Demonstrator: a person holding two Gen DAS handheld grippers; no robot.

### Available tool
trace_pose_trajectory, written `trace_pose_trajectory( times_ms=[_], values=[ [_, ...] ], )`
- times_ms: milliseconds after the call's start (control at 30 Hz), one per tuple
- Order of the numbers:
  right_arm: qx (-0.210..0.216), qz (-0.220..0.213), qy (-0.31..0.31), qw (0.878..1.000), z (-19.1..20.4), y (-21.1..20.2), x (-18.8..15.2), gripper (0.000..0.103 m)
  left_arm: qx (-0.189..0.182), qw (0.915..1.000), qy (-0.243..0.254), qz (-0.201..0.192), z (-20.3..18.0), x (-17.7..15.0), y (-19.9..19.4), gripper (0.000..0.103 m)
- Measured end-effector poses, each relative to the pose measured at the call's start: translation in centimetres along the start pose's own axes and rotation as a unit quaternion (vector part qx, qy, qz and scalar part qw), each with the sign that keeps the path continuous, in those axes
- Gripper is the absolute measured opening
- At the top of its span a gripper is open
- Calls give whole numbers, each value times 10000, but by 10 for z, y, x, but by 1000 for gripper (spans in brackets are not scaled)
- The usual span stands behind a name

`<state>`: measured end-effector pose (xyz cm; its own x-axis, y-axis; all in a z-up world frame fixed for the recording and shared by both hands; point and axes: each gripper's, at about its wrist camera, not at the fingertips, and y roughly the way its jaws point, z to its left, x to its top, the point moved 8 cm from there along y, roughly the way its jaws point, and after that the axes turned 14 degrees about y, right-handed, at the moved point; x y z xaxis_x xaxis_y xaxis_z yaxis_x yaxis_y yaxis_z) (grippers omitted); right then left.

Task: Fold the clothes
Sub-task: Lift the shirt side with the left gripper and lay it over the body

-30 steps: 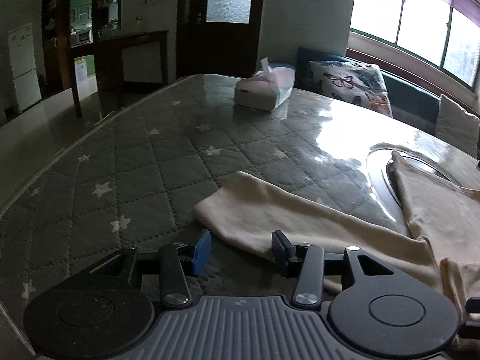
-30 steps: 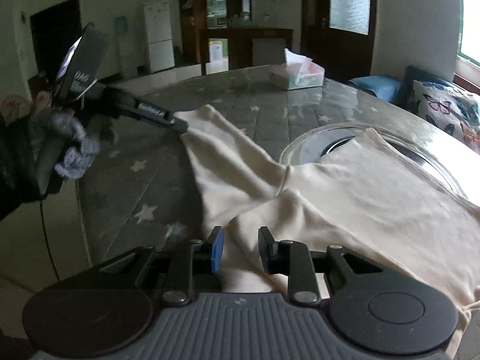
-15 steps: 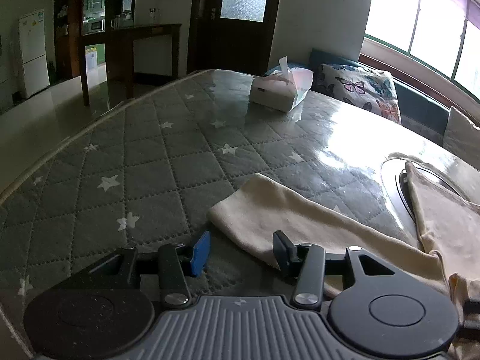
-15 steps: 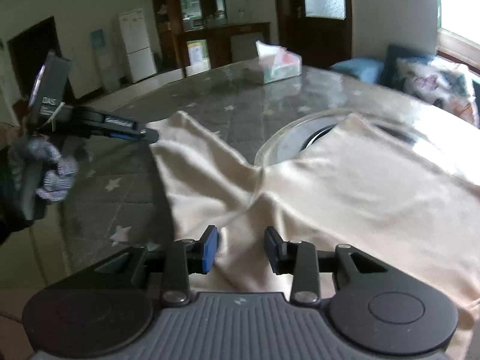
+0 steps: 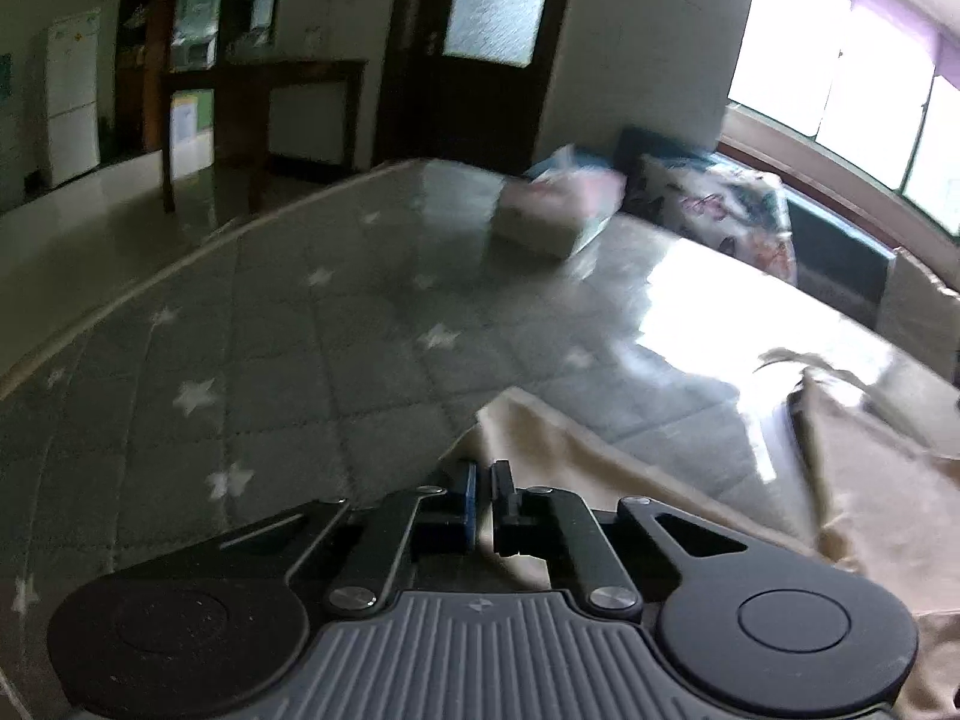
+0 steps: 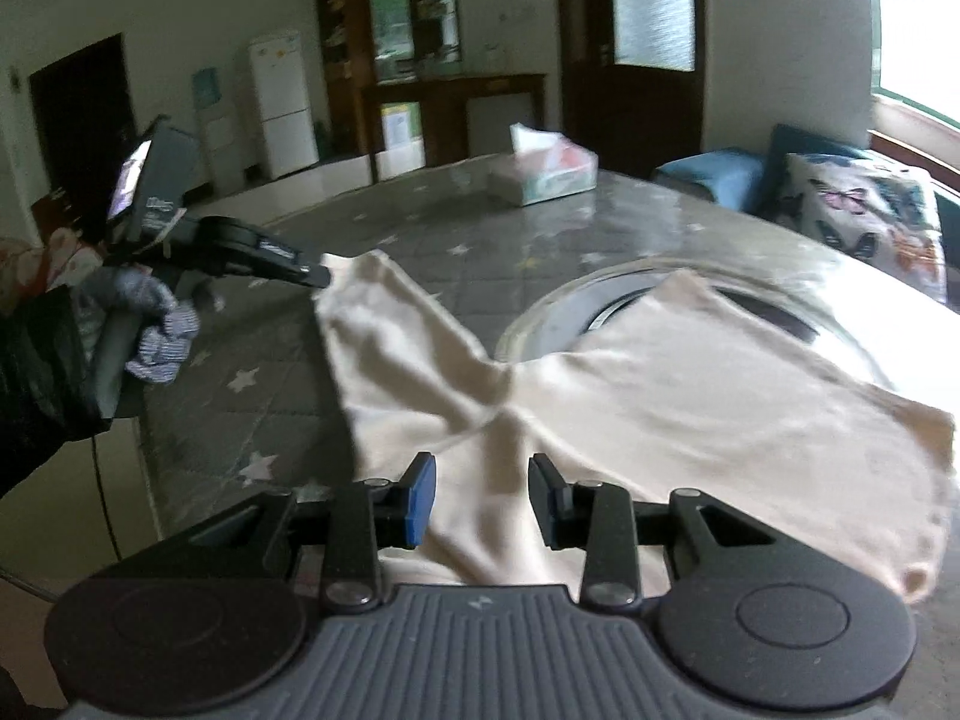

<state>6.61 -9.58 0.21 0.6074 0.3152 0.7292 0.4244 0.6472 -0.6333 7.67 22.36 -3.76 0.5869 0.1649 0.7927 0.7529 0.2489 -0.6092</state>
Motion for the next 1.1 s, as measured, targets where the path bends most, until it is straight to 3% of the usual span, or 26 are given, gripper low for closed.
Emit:
trace_pose_trajectory(
  times_ms=[167, 300, 467, 667, 833, 900, 967, 1100],
  values=[
    [-384, -176, 351, 9985, -32, -24, -4, 34, -622, 9966, 324, -439, -52, 27, -35, 4],
    [-730, -265, 726, 9943, -63, -41, -14, 34, -1278, 9863, 739, -731, -111, 42, -63, 4],
    [-1024, -400, 1136, 9874, -96, -63, -28, 34, -2157, 9632, 1292, -944, -187, 46, -93, 4],
    [-1173, -535, 1519, 9799, -121, -79, -40, 34, -3117, 9270, 1896, -864, -266, 25, -114, 5],
    [-1212, -563, 1680, 9767, -128, -80, -47, 34, -3454, 9039, 2463, -552, -298, -6, -119, 12],
    [-1218, -591, 1737, 9755, -130, -81, -47, 34, -3373, 9044, 2555, -555, -294, -11, -120, 31],
    [-1199, -622, 1764, 9750, -131, -82, -46, 34, -3149, 9134, 2517, -570, -275, -10, -115, 43],
    [-1047, -602, 1739, 9773, -124, -79, -43, 34, -2609, 9331, 2417, -540, -231, -11, -101, 55]
  ],
)
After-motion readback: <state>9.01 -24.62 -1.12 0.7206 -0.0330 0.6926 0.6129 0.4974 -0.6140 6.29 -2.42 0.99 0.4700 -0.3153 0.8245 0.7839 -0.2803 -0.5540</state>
